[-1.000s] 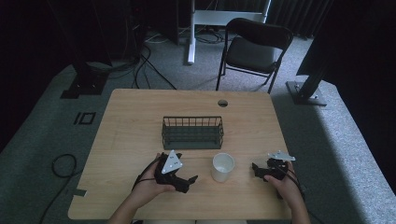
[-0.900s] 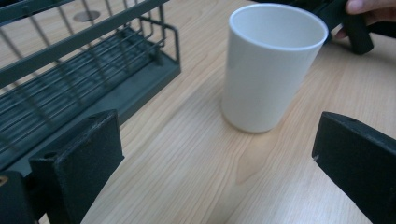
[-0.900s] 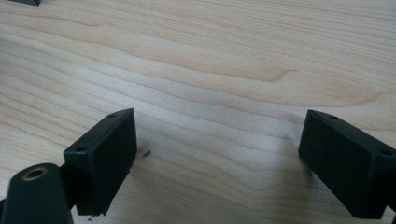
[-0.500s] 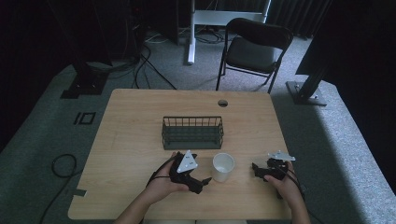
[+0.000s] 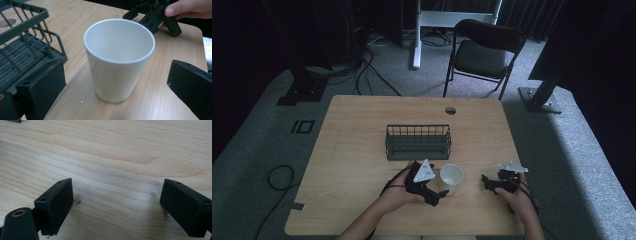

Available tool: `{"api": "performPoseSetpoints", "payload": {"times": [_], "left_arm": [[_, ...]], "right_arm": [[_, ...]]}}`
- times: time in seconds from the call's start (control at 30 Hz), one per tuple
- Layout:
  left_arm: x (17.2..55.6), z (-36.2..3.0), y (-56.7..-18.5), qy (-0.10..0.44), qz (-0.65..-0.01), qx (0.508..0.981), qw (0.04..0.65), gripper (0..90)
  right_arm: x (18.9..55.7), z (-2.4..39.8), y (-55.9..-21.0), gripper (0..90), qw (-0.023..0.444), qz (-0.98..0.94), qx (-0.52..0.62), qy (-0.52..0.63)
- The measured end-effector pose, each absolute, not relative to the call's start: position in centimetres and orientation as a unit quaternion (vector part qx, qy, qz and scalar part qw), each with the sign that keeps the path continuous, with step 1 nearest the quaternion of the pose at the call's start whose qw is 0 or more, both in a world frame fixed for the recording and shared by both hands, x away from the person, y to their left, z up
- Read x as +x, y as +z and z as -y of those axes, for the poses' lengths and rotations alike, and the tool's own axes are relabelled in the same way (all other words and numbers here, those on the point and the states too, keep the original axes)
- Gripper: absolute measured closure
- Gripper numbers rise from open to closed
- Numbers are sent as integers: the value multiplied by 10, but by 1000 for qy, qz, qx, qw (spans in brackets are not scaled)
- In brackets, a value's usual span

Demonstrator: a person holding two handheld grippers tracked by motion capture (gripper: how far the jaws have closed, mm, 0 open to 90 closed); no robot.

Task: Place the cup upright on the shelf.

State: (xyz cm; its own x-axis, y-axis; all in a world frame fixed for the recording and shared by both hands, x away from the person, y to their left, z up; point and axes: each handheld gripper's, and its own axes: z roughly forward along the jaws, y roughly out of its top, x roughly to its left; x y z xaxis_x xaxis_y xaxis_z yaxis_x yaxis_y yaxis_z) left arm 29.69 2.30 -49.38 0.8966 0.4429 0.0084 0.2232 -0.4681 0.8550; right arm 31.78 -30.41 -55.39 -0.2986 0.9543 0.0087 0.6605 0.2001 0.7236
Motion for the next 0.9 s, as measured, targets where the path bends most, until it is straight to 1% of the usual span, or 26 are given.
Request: {"api": "performPoseSetpoints", "payload": {"times": [0.27,0.47,0.9], "left_arm": [[301,-14,-499,108,-192,851,477,20],[301,-5,-500,101,-190,842,494,20],[304,15,-501,104,-180,839,503,21]], "right_arm": [[318,304,-554,110,230,-741,544,320],[318,304,-554,110,230,-741,544,320],[318,304,-554,110,230,-741,544,320]]}}
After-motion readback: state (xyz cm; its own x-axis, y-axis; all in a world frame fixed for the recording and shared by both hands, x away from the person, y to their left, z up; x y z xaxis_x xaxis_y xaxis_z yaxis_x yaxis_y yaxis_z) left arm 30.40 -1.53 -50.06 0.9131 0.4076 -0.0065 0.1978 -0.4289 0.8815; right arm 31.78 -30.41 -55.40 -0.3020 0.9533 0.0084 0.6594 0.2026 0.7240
